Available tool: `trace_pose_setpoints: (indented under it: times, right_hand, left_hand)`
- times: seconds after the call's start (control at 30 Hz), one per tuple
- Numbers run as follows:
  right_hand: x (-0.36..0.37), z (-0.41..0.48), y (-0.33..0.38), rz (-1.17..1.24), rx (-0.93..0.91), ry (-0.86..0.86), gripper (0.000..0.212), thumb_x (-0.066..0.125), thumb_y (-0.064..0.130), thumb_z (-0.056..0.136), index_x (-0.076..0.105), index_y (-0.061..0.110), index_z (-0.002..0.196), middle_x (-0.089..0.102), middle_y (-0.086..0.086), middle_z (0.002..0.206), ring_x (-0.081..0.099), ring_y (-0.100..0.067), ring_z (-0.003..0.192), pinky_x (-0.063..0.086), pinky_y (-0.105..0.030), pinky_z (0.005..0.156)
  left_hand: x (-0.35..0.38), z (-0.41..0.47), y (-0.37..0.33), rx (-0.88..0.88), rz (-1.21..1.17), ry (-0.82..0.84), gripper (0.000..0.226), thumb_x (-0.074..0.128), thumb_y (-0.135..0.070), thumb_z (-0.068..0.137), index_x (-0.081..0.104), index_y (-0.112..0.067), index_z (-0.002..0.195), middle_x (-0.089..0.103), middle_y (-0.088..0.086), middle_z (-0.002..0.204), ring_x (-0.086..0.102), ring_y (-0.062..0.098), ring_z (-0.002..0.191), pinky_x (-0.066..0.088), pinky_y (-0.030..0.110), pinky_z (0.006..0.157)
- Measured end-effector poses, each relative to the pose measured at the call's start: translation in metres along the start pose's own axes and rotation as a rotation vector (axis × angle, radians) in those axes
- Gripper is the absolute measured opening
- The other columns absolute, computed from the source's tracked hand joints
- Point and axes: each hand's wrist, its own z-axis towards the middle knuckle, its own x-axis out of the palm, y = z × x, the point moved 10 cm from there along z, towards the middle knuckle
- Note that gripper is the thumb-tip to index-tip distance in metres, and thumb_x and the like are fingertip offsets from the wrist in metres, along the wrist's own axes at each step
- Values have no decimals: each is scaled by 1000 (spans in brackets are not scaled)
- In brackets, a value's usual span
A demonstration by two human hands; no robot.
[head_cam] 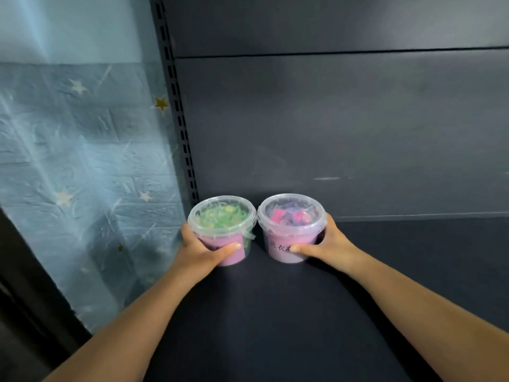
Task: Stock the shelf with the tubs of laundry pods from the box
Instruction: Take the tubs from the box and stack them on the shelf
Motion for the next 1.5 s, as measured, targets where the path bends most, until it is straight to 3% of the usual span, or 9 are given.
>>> trace_pose_setpoints:
  times: [0.13,0.3,0.5,0.73,0.93,1.07,1.23,1.33,1.5]
  right_hand:
    - [-2,5,3,-14,9,-49,84,85,22,62,34,35,127,50,12,127,47,-7,119,39,-27,102]
    - [-2,3,-3,-58,42,-95,102,87,39,51,34,27,137,51,12,129,47,-7,120,39,-28,103]
    - [-9,-2,-3,-23,21,-161,89,84,20,63,33,24,136,49,11,125,46,-6,115,37,-22,94]
    - [-6,4,-5,-45,46,-76,104,82,47,39,42,30,133,57,15,123,52,-6,117,42,-30,101]
    - [-6,4,-6,11,57,-109,82,86,16,60,36,34,123,54,18,116,51,0,111,41,-26,96]
    - [-5,1,-7,-84,87,-107,90,82,32,61,31,32,135,51,16,124,48,-5,117,37,-25,99]
    - [-8,-20,3,-336,134,-212,76,71,47,75,34,27,139,49,8,134,45,-14,126,34,-25,100]
    - [-7,-44,9,-515,193,-261,55,60,55,80,52,19,121,50,0,135,44,-20,126,35,-29,96]
    - [-12,-109,32,-571,151,-183,42,61,36,86,58,17,123,54,3,133,47,-14,124,33,-21,98]
  left_hand:
    - [0,11,0,40,10,28,99,81,-29,67,17,-11,140,41,2,137,43,17,123,30,21,94]
    - [0,14,-1,82,-8,24,99,82,-26,66,18,-11,140,41,1,135,42,17,124,31,23,99]
    - [4,10,0,105,-24,95,110,85,-30,57,15,-14,141,37,-4,133,39,8,116,30,22,98]
    - [-4,14,2,108,-19,3,104,86,-24,59,20,-11,138,40,2,139,42,17,126,33,26,102]
    - [0,20,3,122,-38,32,113,88,-36,45,26,-14,137,44,-4,130,44,14,121,35,29,104]
    - [4,26,4,132,0,65,116,77,-57,32,38,-17,134,53,-4,128,51,13,118,40,34,104]
    - [6,11,5,40,57,143,89,78,-40,66,31,-13,137,47,-2,133,46,18,124,36,27,99]
    - [5,-8,7,-18,225,276,73,72,-40,74,40,-15,134,50,3,137,48,21,123,38,30,100]
    - [-12,-74,-26,40,447,279,38,59,-34,86,60,-14,118,59,3,125,54,19,113,39,25,90]
